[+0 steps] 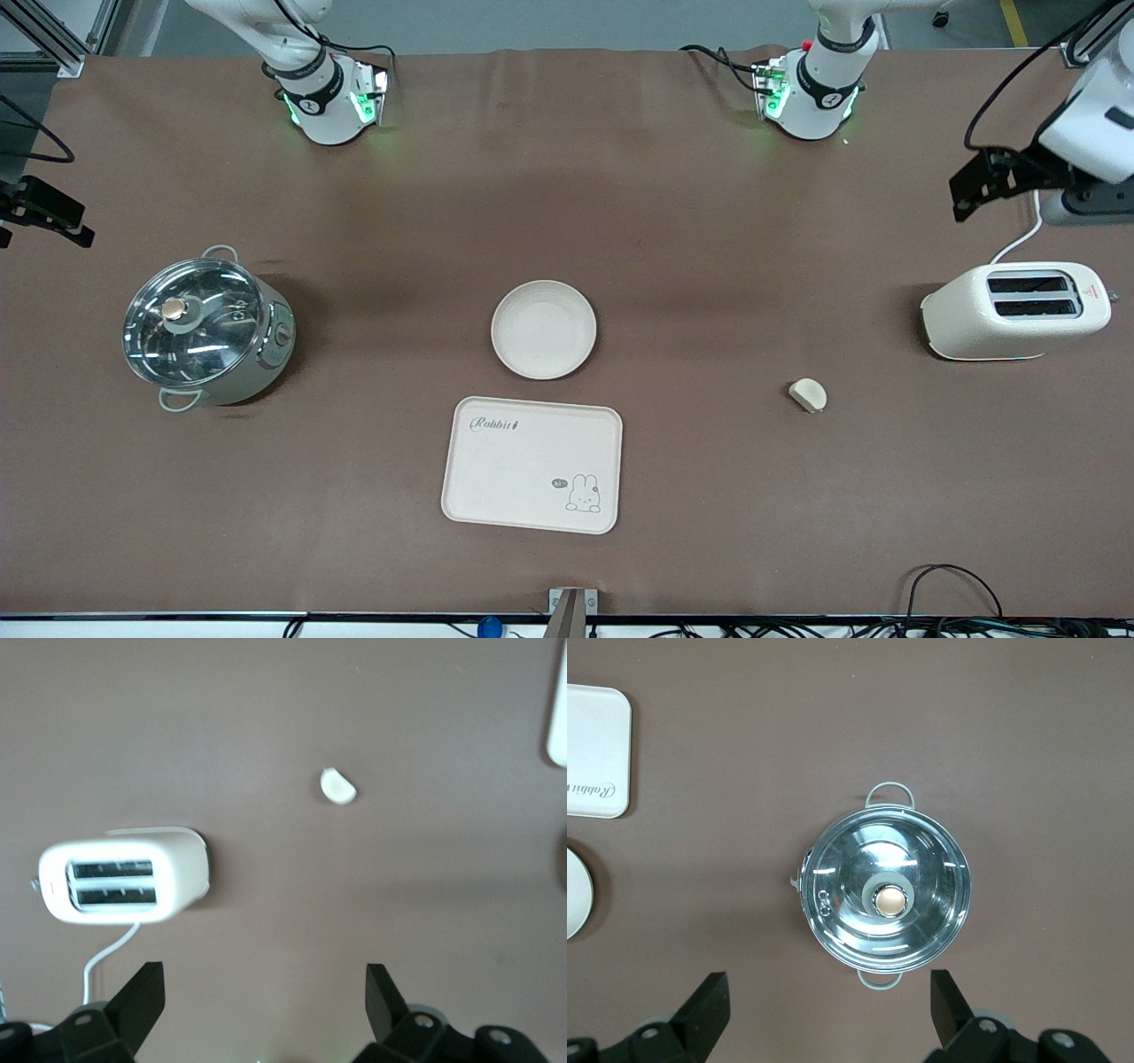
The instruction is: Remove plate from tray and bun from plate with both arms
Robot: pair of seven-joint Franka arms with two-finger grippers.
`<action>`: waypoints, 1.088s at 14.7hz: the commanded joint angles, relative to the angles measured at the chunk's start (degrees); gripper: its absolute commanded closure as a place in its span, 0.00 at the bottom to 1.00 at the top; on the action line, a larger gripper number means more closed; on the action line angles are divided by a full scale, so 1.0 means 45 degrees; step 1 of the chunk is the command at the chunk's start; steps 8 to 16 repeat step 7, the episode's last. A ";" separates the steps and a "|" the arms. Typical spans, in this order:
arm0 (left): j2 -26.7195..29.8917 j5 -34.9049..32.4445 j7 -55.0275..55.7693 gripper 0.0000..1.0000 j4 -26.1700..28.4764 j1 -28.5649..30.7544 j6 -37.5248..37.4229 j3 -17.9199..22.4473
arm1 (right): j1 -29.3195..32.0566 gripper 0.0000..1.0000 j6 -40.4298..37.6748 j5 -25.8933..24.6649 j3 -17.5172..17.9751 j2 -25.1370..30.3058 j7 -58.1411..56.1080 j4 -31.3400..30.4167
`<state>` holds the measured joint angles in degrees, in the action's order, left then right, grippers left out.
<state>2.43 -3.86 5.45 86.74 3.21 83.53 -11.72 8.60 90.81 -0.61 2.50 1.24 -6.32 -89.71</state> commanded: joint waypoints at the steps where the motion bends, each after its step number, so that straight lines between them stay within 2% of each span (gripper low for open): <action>1: 0.0805 0.1167 -0.0352 0.00 0.0529 -0.0010 -0.0611 0.0377 | 0.0160 0.00 -0.0083 0.0213 0.0089 -0.0060 -0.0001 0.0171; 16: 0.0729 0.1171 -0.0763 0.00 0.0256 0.0088 -0.0711 0.0398 | 0.0140 0.00 -0.0063 0.0213 0.0089 -0.0060 -0.0001 0.0171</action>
